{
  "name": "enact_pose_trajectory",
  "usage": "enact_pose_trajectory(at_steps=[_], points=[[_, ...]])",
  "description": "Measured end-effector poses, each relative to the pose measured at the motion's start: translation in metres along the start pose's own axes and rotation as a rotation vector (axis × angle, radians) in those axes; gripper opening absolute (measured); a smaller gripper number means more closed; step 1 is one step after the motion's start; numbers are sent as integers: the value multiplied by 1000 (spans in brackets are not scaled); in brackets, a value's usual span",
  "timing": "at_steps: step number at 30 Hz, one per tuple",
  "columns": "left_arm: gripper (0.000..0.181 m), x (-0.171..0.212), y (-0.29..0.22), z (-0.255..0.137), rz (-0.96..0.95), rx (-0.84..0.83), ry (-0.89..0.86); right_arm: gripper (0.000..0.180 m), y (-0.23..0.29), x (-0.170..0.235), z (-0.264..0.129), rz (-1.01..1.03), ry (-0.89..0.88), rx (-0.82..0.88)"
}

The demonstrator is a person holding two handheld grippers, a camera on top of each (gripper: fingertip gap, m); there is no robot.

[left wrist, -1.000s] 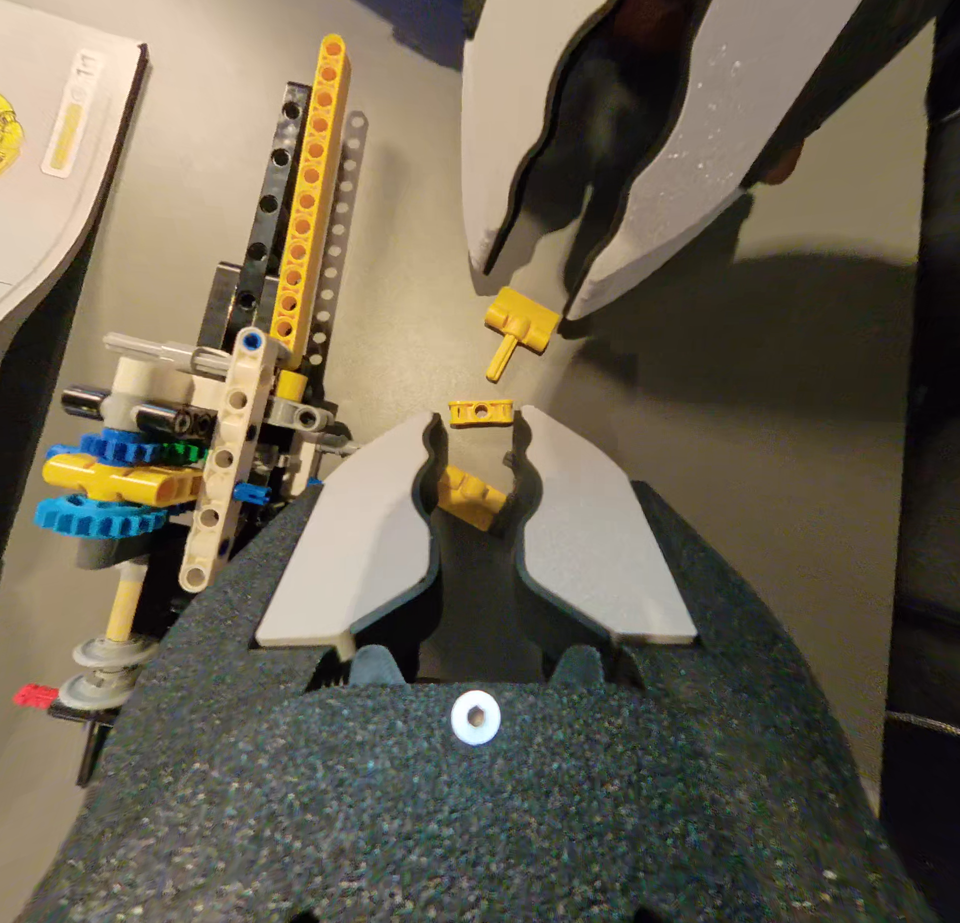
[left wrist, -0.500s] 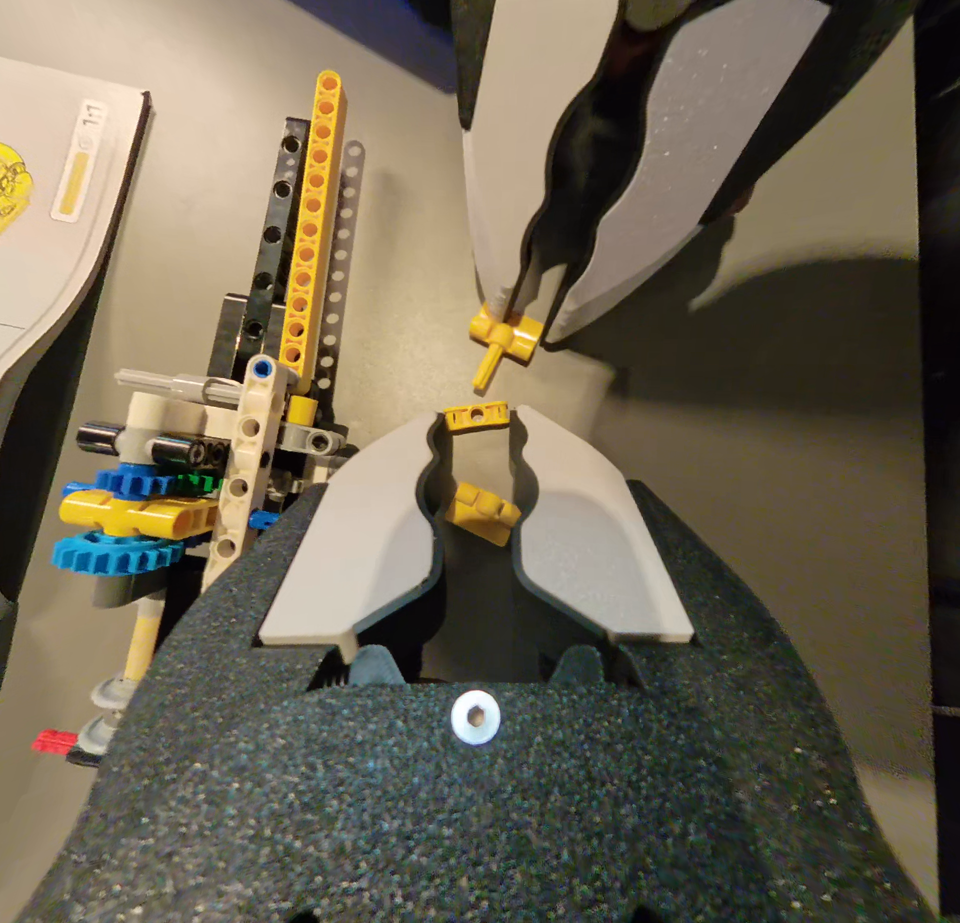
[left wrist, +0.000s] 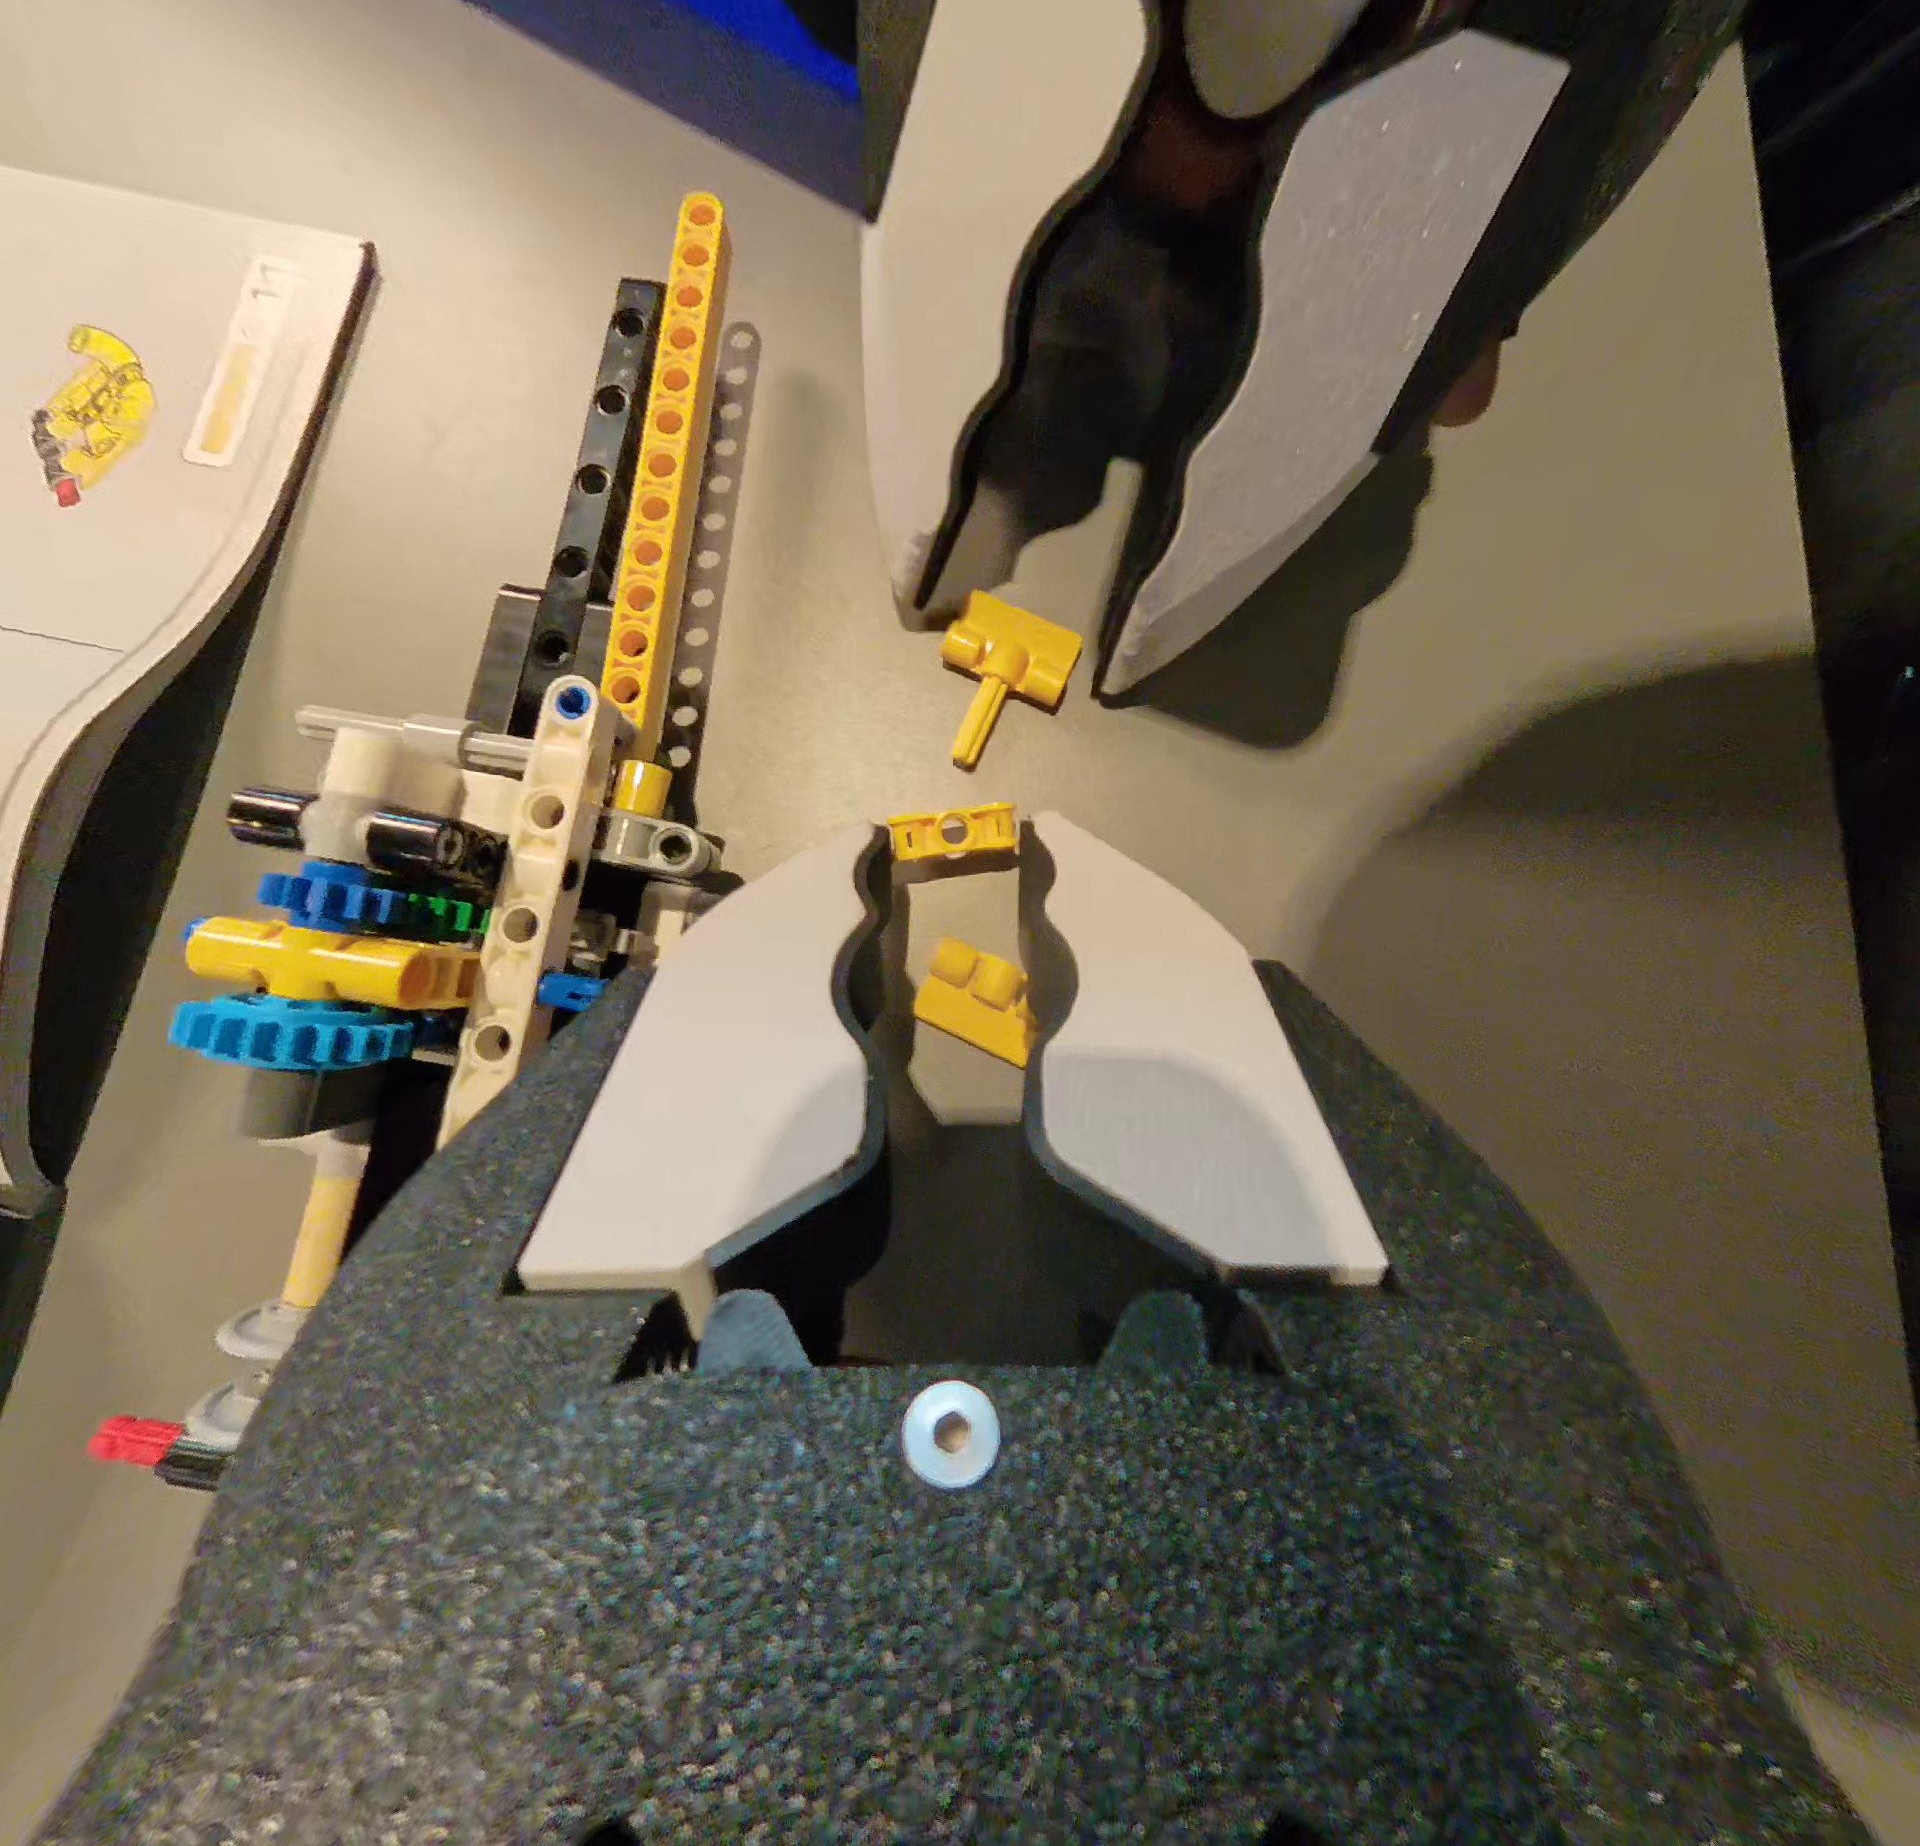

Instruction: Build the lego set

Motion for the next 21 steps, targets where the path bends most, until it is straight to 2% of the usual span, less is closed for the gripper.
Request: enact_pose_trajectory(at_steps=[5,21], points=[[24,1,-1,2,30,-3,-7,25,0,-4,5,2,9,-12],[23,5,-5,1,82,46,-37,24,8,-11,3,-102,-49,-81]])
Point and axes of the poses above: each gripper's, where its closed fingertips meet, z out along the fingers, x out of its underside, y = z × x across the jaws, the point moved 8 cm from there along -z, back along the fingers, and after that the axes turned 7 degrees about -z, right-handed, at the moved point
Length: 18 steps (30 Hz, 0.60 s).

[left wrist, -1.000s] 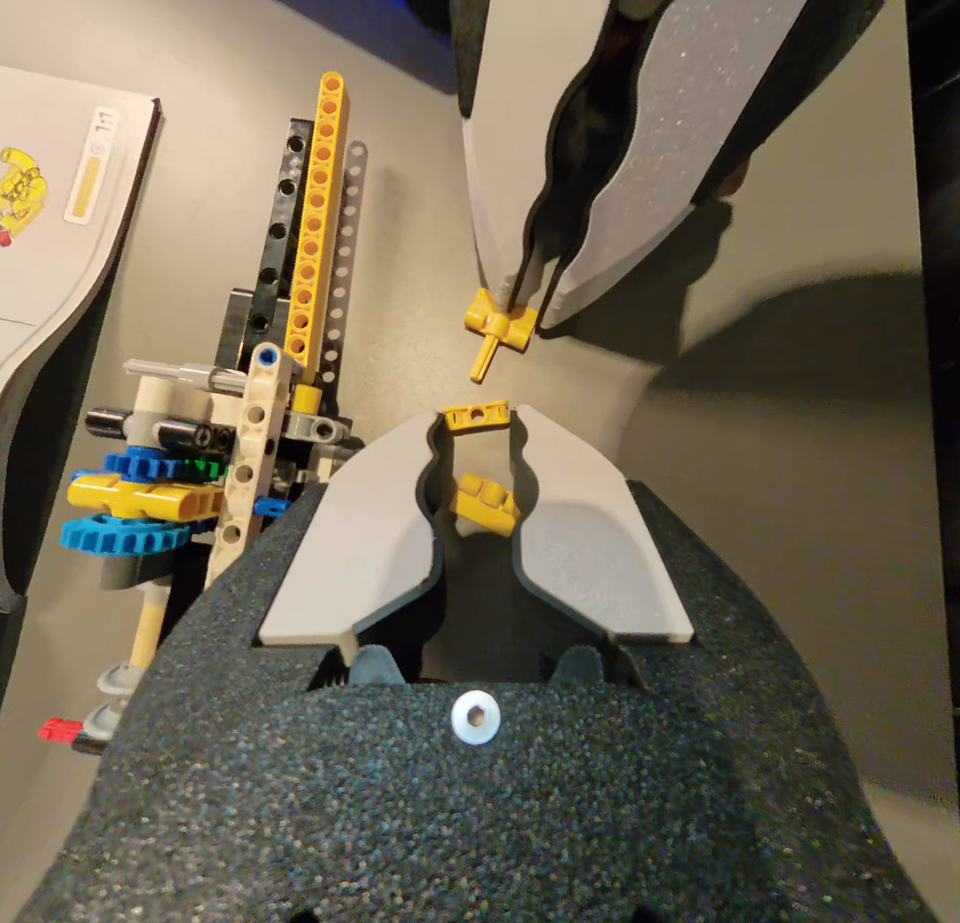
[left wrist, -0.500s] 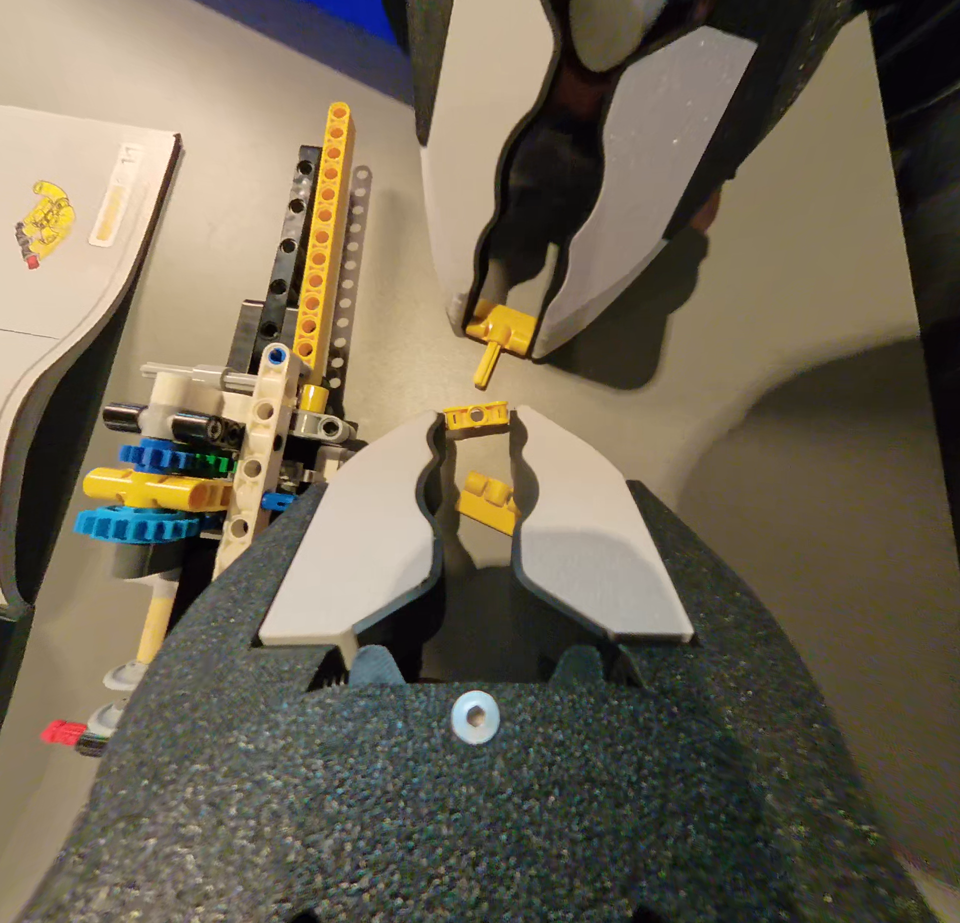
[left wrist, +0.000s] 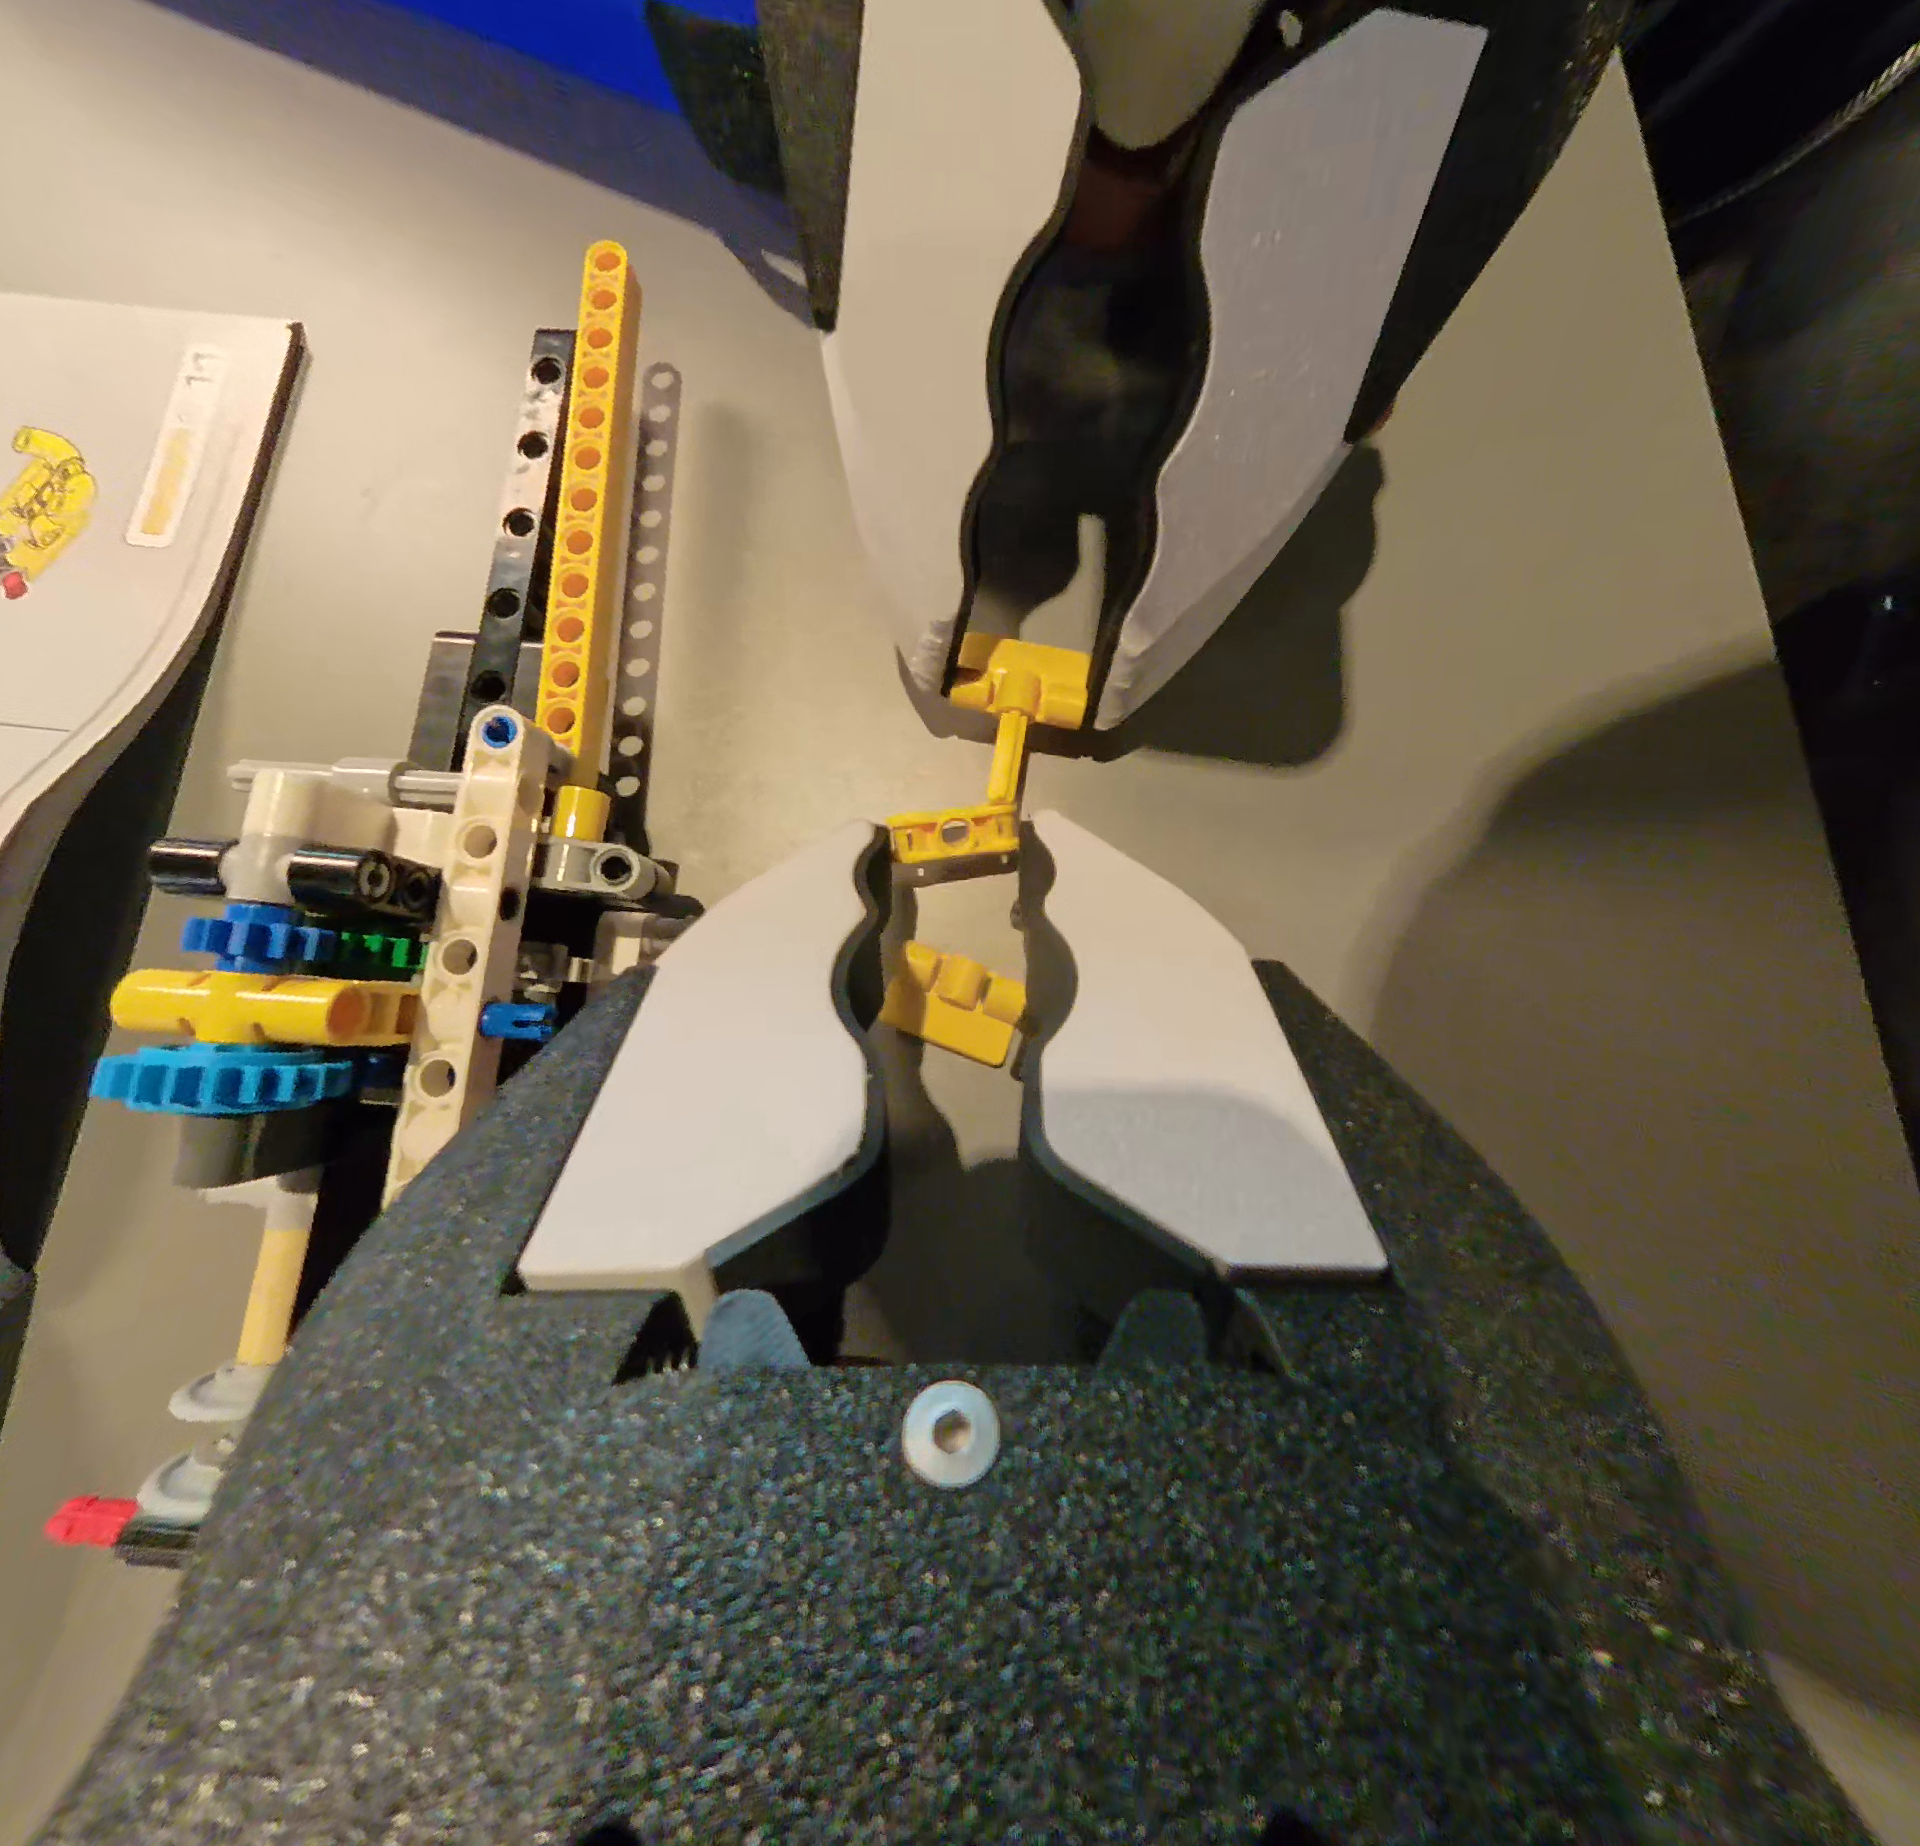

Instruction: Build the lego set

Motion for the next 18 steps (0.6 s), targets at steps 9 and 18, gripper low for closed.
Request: enact_pose_trajectory(at_steps=[9,18], points=[[23,-2,-3,3,12,11,23,25,1,2,1,-19,37,-13],[23,-4,-4,3,4,8,33,25,2,5,1,-23,51,-22]])
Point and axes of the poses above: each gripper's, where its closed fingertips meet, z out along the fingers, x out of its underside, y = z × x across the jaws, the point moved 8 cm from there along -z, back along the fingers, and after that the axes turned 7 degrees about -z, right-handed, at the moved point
